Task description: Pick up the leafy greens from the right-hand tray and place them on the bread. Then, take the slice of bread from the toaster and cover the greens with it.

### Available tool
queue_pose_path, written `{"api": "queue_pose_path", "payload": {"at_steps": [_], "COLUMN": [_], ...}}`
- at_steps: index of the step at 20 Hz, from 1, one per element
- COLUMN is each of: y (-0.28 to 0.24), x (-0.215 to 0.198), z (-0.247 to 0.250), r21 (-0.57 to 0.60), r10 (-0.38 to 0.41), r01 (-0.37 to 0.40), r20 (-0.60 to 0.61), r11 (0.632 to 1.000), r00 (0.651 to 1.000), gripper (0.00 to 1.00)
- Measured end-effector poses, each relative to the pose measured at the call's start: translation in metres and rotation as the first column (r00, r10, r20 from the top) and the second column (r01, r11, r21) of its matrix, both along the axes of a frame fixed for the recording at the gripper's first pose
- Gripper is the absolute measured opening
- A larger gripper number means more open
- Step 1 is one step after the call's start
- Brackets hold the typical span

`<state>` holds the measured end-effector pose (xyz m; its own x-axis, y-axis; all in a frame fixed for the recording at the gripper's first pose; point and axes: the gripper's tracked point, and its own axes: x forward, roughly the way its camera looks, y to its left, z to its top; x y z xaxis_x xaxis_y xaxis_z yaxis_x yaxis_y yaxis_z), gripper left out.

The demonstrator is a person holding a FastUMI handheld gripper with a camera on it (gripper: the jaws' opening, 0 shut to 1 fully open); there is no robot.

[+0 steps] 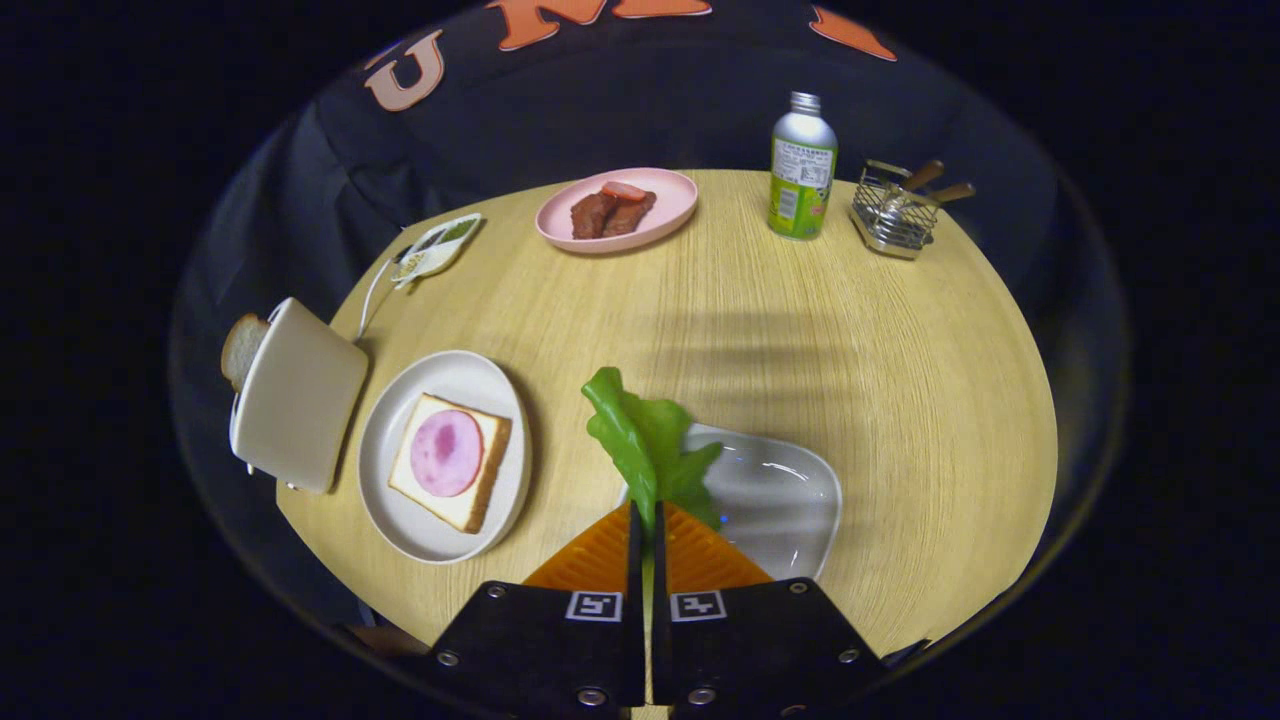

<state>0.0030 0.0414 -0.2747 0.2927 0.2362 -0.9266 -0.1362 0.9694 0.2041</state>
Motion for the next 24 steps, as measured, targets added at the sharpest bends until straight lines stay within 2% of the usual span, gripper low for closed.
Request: {"api": "queue_pose_path", "payload": {"at_steps": [3,7,13,18,24], "y": [0.028,0.067,0.112,0.143,0.161], "x": [0.007,0.015,0.017,0.016,0.007], "z": [0.028,0.037,0.007,-0.014,-0.034], "r21": [0.047,0.067,0.079,0.106,0.061], "r10": [0.033,0.098,0.139,0.138,0.192], "r01": [-0.036,-0.104,-0.142,-0.137,-0.189], "r20": [0.064,0.098,0.046,-0.006,-0.037], "r11": [0.998,0.992,0.987,0.985,0.980], "r00": [0.997,0.990,0.989,0.990,0.981], "gripper": [0.03,0.03,0.03,0.03,0.12]}}
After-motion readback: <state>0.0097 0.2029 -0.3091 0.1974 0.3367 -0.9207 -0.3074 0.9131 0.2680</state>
